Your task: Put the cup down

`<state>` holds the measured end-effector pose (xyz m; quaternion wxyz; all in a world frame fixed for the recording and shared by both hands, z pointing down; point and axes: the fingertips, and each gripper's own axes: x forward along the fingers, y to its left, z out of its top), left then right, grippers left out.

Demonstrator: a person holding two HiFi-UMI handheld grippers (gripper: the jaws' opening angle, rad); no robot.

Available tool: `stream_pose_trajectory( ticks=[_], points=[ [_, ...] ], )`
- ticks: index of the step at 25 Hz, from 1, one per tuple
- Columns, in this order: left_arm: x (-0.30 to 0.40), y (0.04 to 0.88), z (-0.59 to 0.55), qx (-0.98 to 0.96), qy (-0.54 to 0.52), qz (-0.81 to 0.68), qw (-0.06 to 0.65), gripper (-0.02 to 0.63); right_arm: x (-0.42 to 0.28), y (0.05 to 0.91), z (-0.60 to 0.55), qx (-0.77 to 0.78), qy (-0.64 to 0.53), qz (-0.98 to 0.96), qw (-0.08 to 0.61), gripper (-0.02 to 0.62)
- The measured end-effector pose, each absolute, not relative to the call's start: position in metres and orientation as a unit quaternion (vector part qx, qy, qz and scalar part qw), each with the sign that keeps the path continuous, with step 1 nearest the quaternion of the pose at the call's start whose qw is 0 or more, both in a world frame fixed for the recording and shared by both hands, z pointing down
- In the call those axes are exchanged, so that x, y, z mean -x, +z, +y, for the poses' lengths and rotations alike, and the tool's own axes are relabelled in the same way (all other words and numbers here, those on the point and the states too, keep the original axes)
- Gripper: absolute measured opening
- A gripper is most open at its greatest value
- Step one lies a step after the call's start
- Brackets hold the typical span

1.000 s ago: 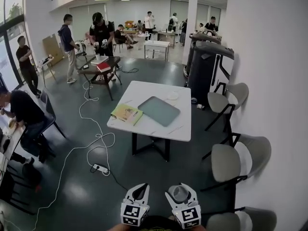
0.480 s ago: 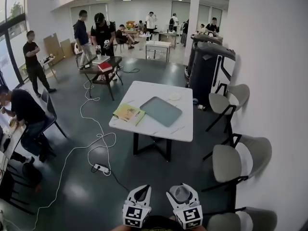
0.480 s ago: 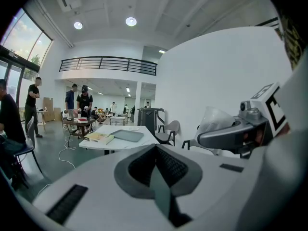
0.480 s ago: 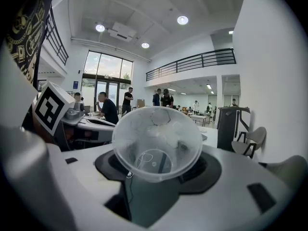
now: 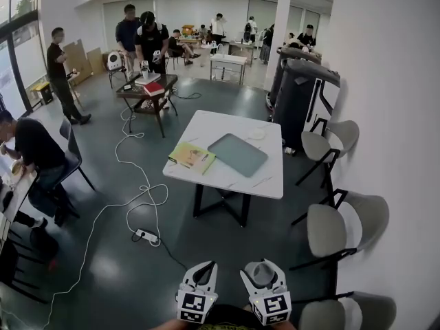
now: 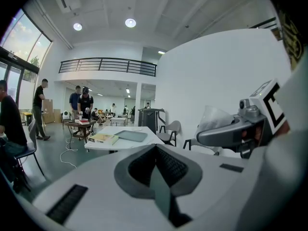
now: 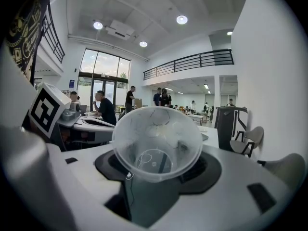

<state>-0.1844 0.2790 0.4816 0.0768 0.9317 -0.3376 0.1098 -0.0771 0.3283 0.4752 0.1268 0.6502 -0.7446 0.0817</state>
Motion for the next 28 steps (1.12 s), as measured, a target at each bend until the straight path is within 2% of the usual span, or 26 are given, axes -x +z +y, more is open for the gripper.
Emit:
stream_pose_trajectory(
  ticks=[13, 28],
  points=[
    [0.249, 0.472, 0.265, -0.937, 0.081, -0.331, 0.076, 0.008, 0.143, 0.463, 0.316, -0.662, 0.065, -0.734, 0.136, 0.278],
    [0.280, 0.474, 0.258, -0.929, 0.075, -0.352, 0.081, 0.008, 0.169, 0.464, 0.298, -0.643, 0.063, -0.750, 0.139, 0.278]
  ],
)
